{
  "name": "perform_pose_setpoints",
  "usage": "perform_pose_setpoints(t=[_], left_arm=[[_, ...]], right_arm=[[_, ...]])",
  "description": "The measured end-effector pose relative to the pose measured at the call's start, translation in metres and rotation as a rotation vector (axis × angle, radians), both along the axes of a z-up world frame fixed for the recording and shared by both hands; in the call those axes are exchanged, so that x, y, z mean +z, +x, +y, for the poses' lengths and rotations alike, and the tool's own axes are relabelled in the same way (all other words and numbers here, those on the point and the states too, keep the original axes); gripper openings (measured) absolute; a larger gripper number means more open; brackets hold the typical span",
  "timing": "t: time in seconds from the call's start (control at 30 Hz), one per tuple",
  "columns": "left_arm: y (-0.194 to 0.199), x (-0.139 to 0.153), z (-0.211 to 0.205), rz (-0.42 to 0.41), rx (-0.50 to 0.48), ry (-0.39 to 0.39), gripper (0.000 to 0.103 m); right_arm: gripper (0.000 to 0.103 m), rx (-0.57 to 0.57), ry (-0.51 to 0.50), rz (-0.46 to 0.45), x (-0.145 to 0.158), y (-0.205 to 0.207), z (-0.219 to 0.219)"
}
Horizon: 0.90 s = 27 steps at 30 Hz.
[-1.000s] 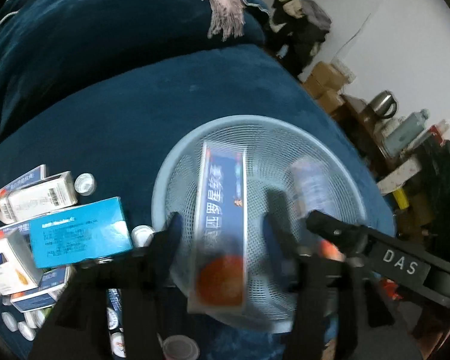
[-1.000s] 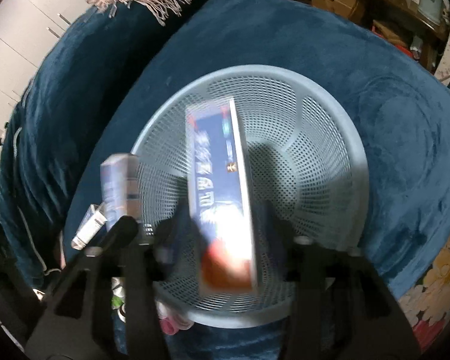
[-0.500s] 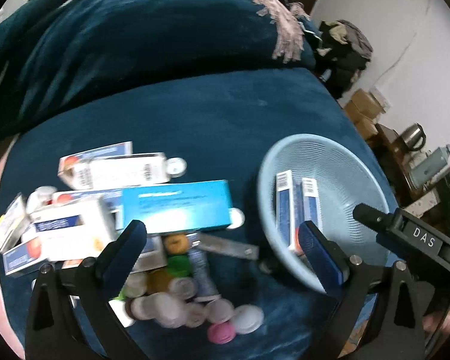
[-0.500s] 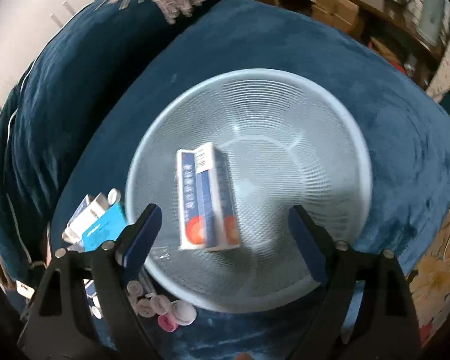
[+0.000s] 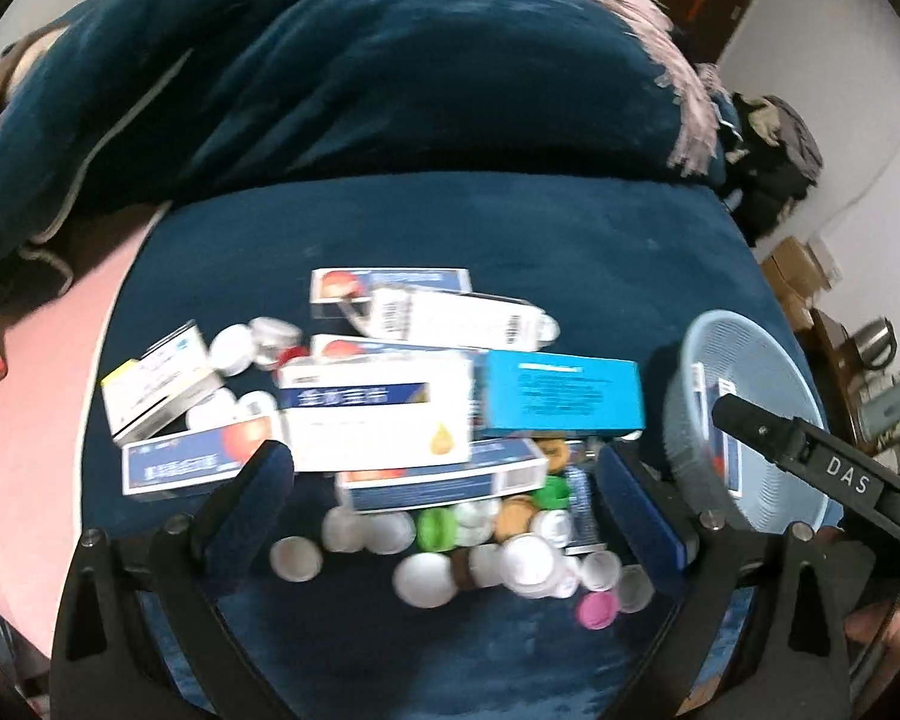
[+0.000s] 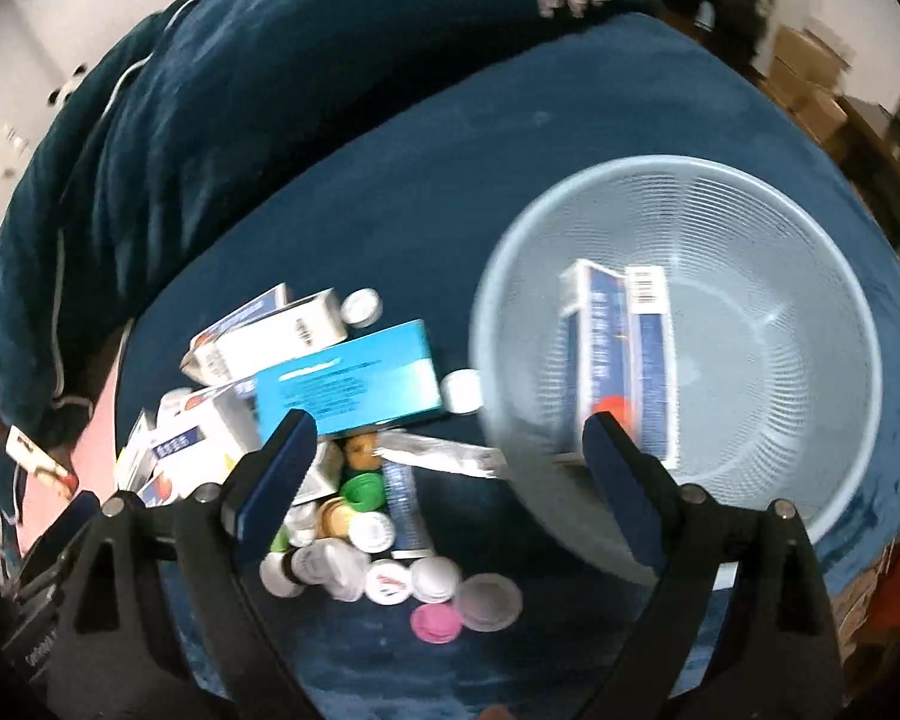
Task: Organize objects
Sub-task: 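Move both tools back from the basket to the medicine pile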
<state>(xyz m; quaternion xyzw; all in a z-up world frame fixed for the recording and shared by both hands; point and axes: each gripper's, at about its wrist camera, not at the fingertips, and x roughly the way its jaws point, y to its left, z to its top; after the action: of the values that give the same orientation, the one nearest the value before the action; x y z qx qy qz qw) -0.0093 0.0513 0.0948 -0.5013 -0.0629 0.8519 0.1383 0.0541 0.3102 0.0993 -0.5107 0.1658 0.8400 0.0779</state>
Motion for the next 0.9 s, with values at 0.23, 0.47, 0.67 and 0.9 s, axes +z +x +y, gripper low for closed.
perform_pose_setpoints(t=[0.23,0.47,0.67,0.9], left_arm=[[-0.007,-0.026,-0.054,-0.045,0.081,0.006,0.102],[-0.005,-0.051,-0.097,-0.058,0.179,-0.018,0.102],[0.005,-0.060,-0.133,-0.056,0.251,-0.015,0.102],[0.011,-0.083,-0.157,-0.102,0.284,0.010,0.102]], right_arm=[[0.103,0.187,0.061,0.022,-0.007,-0.017,-0.054],[0.103,0.431,0.193,0.072,-0.020,-0.037,-0.123],[0.103,0.653,0.281,0.075,-0.035,-0.045,-0.172],[0.103,0.918,0.394,0.057,-0.056,-0.050,-0.225]])
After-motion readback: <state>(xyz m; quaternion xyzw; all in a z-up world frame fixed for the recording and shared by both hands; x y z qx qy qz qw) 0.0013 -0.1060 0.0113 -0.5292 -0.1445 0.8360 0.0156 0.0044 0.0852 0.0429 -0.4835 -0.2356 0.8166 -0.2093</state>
